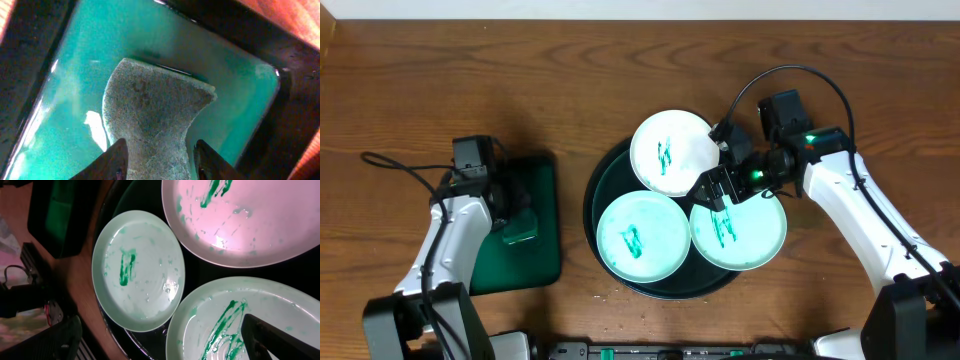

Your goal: Clean dirty plates on tray and stack at the side

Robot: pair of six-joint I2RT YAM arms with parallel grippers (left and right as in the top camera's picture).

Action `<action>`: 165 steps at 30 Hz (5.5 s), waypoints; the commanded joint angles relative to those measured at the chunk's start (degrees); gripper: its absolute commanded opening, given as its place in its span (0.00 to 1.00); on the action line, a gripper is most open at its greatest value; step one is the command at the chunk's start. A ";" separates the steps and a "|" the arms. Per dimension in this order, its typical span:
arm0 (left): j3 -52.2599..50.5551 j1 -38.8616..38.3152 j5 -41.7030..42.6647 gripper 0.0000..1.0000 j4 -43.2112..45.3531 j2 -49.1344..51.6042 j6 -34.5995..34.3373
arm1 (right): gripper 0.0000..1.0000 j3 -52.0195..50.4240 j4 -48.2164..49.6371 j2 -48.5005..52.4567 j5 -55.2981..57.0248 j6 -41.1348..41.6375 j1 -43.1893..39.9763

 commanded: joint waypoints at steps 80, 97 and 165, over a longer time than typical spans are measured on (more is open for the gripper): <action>1.44 0.09 1.42 0.07 -7.32 -14.58 4.98 | 0.62 -13.14 21.84 0.15 1.84 10.27 9.99; 1.44 0.07 1.44 0.07 -7.30 -14.58 4.96 | 0.49 -13.27 28.74 9.92 8.22 21.03 13.22; 1.84 -44.70 28.44 0.07 -3.63 11.13 -7.32 | 0.01 -13.27 29.57 12.63 14.01 23.61 13.31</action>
